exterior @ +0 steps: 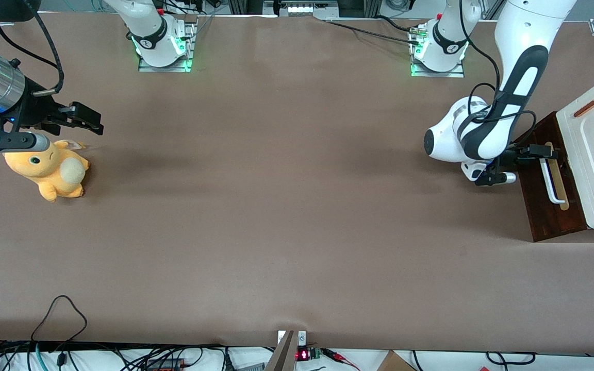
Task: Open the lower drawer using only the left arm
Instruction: 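Lower the open left gripper around the white drawer handle, then close the left gripper on the white drawer handle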
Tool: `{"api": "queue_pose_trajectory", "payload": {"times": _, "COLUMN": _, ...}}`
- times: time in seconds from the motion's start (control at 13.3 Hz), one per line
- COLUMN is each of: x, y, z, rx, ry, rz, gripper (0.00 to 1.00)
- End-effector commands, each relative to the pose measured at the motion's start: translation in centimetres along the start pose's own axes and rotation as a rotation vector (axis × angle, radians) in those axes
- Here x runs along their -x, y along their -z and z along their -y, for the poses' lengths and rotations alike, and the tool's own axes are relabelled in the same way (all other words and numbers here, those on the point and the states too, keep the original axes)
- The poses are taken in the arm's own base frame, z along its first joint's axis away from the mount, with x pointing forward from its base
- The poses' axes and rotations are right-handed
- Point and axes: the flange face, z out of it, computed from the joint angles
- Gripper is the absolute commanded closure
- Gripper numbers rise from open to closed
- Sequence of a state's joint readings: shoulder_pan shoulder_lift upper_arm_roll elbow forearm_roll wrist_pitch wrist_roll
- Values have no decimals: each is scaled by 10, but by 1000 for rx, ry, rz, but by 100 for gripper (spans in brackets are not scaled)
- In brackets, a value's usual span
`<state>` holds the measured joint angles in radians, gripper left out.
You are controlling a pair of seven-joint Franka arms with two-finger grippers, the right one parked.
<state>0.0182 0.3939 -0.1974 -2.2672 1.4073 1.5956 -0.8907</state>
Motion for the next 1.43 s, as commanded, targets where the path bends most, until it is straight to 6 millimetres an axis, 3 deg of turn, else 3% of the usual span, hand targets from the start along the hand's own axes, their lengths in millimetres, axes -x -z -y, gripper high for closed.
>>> {"api": "queue_pose_trajectory", "payload": {"times": 0.0, "x": -15, "y": -8, "z": 2, "rx": -17, "ry": 16, "rz": -19, "gripper": 0}}
{"api": "queue_pose_trajectory", "payload": {"times": 0.15, "x": -19, "y": -13, "z": 5, "rx": -12, "ry": 19, "rz": -21, "gripper": 1}}
{"api": "queue_pose_trajectory", "payload": {"times": 0.45, "x": -20, "y": -15, "z": -1, "rx": -18, "ry": 6, "rz": -31, "gripper": 14}}
{"api": "queue_pose_trajectory", "payload": {"times": 0.53, "x": -23, "y": -10, "z": -7, "rx": 21, "ry": 42, "rz": -76, "gripper": 15}}
{"api": "queue_pose_trajectory", "payload": {"times": 0.6, "x": -24, "y": -25, "z": -9, "rx": 24, "ry": 73, "rz": -94, "gripper": 16}}
{"api": "queue_pose_trajectory", "payload": {"times": 0.68, "x": -25, "y": -26, "z": -11, "rx": 6, "ry": 61, "rz": -113, "gripper": 15}}
{"api": "queue_pose_trajectory", "payload": {"times": 1.05, "x": -24, "y": -24, "z": -8, "rx": 0, "ry": 67, "rz": -108, "gripper": 12}}
{"api": "queue_pose_trajectory", "payload": {"times": 1.36, "x": -24, "y": -29, "z": -8, "rx": 1, "ry": 71, "rz": -99, "gripper": 25}}
